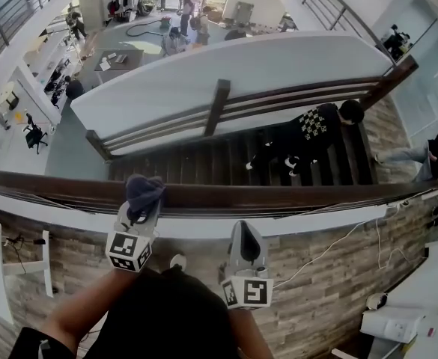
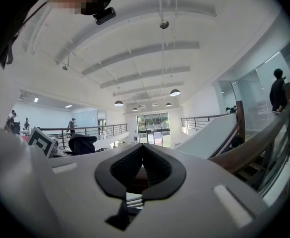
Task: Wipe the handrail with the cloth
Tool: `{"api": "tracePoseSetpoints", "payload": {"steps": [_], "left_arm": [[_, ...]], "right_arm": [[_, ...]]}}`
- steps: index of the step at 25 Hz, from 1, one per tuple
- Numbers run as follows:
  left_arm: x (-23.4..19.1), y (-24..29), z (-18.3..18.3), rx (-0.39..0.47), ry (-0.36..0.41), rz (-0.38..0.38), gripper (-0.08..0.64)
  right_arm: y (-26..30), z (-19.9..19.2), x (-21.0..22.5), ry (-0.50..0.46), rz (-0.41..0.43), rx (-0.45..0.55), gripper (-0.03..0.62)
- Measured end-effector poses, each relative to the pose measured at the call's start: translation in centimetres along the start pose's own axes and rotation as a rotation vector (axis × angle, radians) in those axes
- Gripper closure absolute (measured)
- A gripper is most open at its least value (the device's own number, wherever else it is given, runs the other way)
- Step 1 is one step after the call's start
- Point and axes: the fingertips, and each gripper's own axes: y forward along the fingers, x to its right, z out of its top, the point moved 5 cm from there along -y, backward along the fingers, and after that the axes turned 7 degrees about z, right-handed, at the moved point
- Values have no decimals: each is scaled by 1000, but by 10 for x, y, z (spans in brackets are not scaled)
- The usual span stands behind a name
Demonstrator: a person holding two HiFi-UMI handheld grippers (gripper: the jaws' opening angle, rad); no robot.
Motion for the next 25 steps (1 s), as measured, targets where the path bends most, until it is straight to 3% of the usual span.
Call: {"api": "tracePoseSetpoints", "payload": {"steps": [25], "left_arm": [[72,36,3,-42,-21,-138,480]], "right_arm": [[-30,-8,17,6,-111,-23,591]]}}
